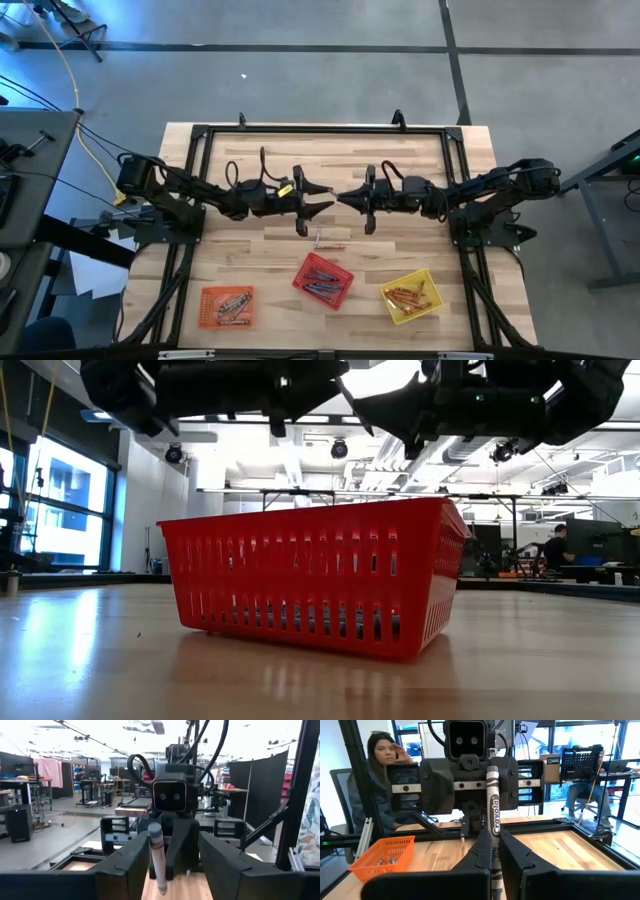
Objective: Sort crayons
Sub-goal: Put the gray crayon into the orange bin
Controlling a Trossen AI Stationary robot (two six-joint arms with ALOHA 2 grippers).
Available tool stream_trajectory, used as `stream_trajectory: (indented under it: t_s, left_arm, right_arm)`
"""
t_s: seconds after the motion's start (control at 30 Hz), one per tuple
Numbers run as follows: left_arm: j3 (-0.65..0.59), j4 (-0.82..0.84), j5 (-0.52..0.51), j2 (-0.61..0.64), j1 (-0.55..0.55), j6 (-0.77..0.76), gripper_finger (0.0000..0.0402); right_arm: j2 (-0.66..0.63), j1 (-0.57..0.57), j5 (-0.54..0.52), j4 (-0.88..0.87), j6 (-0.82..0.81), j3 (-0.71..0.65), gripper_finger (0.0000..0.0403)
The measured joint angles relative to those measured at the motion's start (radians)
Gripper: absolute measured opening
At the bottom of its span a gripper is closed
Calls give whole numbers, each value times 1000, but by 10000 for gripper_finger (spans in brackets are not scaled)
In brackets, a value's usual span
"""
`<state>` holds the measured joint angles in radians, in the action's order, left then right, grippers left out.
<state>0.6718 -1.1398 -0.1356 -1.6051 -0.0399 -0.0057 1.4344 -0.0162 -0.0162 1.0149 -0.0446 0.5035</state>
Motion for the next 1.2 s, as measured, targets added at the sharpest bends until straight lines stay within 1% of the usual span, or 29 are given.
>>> stream_trajectory:
  t_s: [0.2,0.33,0.43,0.5,0.6,0.77,0.8,0.93,1.07,1.2]
  left_arm:
    - [25,7,-4,0,0,-17,168]
    - [52,64,-5,0,0,-1,164]
    - [73,127,-7,0,0,-8,154]
    - [80,150,-15,0,0,-9,141]
    - [86,148,-35,0,0,-8,107]
    - [86,150,-67,0,0,-11,19]
    - [86,150,-74,0,0,-12,12]
    - [86,150,-93,0,-1,-17,9]
    - [86,154,-96,0,-1,-18,6]
    - [86,158,-99,0,0,-16,4]
  right_arm:
    - [0,0,0,3,0,0,4]
    - [0,0,0,11,0,0,4]
    - [0,0,0,22,0,0,4]
    - [0,0,0,23,0,0,5]
    - [0,0,1,23,0,0,5]
    - [0,-1,1,23,2,0,5]
    - [0,-1,3,23,3,0,5]
    - [0,-1,1,23,-2,0,6]
    - [1,0,-25,21,-27,0,26]
    - [1,-1,-36,16,-4,0,79]
